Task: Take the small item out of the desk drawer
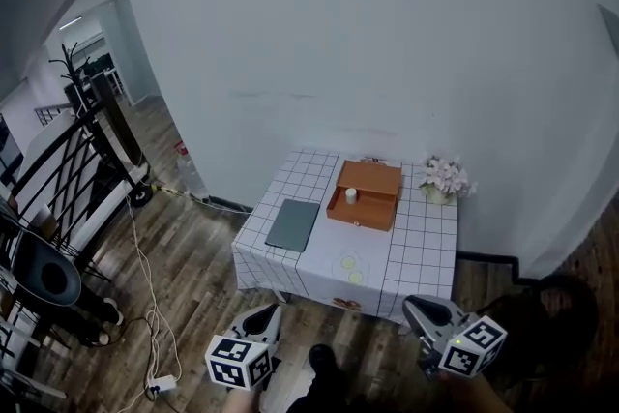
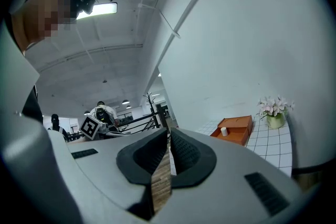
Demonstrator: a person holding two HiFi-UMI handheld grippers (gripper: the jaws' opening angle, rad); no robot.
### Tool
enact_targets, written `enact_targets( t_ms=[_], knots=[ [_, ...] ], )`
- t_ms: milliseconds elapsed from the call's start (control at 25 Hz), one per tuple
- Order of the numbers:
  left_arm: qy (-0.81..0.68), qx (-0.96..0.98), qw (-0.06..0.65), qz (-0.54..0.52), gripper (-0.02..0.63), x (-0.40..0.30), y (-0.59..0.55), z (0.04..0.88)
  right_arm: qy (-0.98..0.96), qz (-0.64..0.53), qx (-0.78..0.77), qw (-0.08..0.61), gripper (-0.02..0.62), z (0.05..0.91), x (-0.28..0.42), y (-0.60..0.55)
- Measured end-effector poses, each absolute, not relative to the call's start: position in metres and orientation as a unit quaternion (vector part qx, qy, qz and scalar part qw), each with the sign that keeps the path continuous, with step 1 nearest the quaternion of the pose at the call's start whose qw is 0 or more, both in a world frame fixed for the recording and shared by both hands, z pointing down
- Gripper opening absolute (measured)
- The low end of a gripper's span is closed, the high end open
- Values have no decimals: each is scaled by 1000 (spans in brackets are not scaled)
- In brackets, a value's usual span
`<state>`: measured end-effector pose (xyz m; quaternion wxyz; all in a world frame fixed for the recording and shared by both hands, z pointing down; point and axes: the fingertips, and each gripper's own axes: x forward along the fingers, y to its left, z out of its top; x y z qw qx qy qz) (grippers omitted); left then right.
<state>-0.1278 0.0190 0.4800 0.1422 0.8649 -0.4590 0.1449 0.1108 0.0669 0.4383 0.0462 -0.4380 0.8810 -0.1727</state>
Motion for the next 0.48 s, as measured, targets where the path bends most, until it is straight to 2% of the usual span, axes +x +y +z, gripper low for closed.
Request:
enact_targets(
  t_ms=[480],
  knots=[
    [-429, 883, 159, 109, 12, -179, -142, 489, 867, -170, -469, 11, 15, 436, 47, -79]
  ],
)
